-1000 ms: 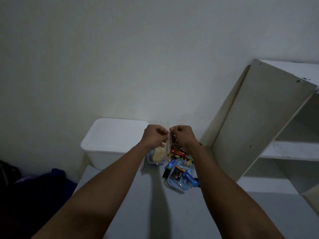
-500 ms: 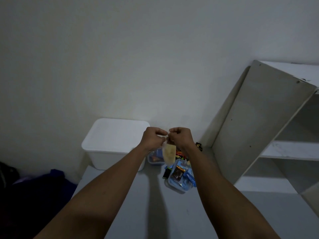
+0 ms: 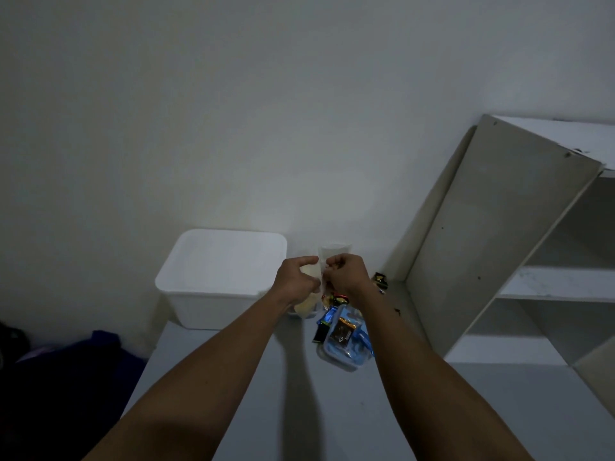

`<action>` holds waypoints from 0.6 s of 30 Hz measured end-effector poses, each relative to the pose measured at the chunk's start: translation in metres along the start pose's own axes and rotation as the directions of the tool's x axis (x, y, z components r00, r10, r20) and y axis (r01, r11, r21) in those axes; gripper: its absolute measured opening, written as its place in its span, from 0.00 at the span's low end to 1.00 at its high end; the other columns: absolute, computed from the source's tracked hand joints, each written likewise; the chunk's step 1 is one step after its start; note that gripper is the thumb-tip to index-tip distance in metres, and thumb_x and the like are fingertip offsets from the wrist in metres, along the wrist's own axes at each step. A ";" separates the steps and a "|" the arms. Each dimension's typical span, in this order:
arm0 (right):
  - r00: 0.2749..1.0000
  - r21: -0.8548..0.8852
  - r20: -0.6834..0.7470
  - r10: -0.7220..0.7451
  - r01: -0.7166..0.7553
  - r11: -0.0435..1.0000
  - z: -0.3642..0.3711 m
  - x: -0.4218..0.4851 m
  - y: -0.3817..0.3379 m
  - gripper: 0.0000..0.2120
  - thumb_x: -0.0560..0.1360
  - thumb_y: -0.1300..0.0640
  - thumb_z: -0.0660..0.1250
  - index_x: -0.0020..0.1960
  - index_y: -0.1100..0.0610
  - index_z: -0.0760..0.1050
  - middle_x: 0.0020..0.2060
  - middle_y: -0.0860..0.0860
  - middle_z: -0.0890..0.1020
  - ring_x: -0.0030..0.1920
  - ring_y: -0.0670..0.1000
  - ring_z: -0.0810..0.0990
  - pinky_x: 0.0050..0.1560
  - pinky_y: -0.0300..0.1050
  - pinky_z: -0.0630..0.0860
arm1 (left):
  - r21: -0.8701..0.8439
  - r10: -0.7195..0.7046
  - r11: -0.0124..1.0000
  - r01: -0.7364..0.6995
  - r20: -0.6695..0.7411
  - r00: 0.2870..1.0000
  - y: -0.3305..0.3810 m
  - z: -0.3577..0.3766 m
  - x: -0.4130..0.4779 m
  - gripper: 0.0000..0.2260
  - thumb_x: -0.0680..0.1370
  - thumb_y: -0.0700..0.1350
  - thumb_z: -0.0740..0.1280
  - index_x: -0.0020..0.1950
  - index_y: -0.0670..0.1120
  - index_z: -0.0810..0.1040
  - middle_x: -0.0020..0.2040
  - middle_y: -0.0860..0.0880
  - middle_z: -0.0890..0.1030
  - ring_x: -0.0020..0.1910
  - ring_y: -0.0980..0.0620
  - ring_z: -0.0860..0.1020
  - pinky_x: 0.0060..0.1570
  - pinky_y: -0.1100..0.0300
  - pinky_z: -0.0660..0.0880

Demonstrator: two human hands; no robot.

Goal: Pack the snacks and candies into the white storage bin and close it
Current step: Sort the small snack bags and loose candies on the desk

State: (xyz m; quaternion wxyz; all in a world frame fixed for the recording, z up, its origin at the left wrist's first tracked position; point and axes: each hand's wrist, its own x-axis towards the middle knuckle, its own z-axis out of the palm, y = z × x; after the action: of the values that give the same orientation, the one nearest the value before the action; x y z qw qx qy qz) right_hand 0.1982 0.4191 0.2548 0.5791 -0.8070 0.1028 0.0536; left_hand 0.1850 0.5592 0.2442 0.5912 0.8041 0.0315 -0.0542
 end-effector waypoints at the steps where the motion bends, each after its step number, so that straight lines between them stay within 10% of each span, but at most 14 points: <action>1: 1.000 -0.009 -0.005 -0.004 0.004 1.000 0.001 -0.001 0.000 0.11 0.73 0.69 0.68 0.55 0.62 0.76 0.46 0.62 0.81 0.42 0.60 0.83 0.46 0.62 0.83 | -0.014 -0.012 1.000 0.012 -0.007 1.000 -0.001 0.001 0.000 0.30 0.68 0.31 0.73 0.67 0.48 0.77 0.58 0.38 0.82 0.52 0.45 0.83 0.52 0.53 0.81; 7: 0.990 0.095 0.118 0.073 -0.084 0.992 -0.006 -0.008 0.006 0.10 0.75 0.70 0.64 0.53 0.61 0.80 0.44 0.60 0.81 0.42 0.57 0.79 0.50 0.56 0.80 | -0.218 -0.063 0.975 0.051 -0.049 0.997 -0.004 0.005 -0.009 0.15 0.76 0.32 0.66 0.59 0.43 0.80 0.45 0.42 0.82 0.34 0.51 0.79 0.29 0.62 0.75; 11: 0.968 -0.027 0.224 0.110 -0.106 0.994 -0.024 -0.016 0.009 0.13 0.78 0.65 0.62 0.51 0.54 0.83 0.47 0.54 0.82 0.48 0.55 0.78 0.46 0.54 0.82 | -0.165 -0.030 0.986 0.004 -0.156 0.987 -0.027 0.003 -0.003 0.13 0.77 0.35 0.67 0.59 0.47 0.78 0.58 0.47 0.80 0.47 0.52 0.79 0.38 0.66 0.76; 15: 0.910 0.060 0.366 0.195 -0.232 0.971 -0.041 -0.022 0.023 0.12 0.81 0.63 0.60 0.56 0.59 0.82 0.50 0.59 0.84 0.47 0.57 0.83 0.41 0.50 0.82 | -0.028 -0.101 0.994 0.102 0.057 0.993 -0.053 0.006 -0.007 0.20 0.77 0.39 0.69 0.69 0.45 0.73 0.59 0.50 0.74 0.59 0.51 0.74 0.56 0.56 0.75; 18: 0.900 0.190 0.374 0.225 -0.312 0.931 -0.038 -0.022 0.051 0.14 0.80 0.65 0.58 0.53 0.60 0.82 0.45 0.58 0.85 0.40 0.53 0.83 0.38 0.48 0.80 | -0.069 -0.209 0.973 0.219 0.133 0.969 -0.073 0.013 -0.016 0.04 0.79 0.41 0.68 0.51 0.44 0.81 0.48 0.46 0.82 0.42 0.50 0.80 0.34 0.64 0.75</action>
State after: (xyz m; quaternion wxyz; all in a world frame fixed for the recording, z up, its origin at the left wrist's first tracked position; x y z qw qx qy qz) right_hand 0.1640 0.3696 0.2247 0.6701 -0.6850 0.1164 0.2612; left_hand 0.1598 0.5692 0.1737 0.6156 0.7657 0.0831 -0.1666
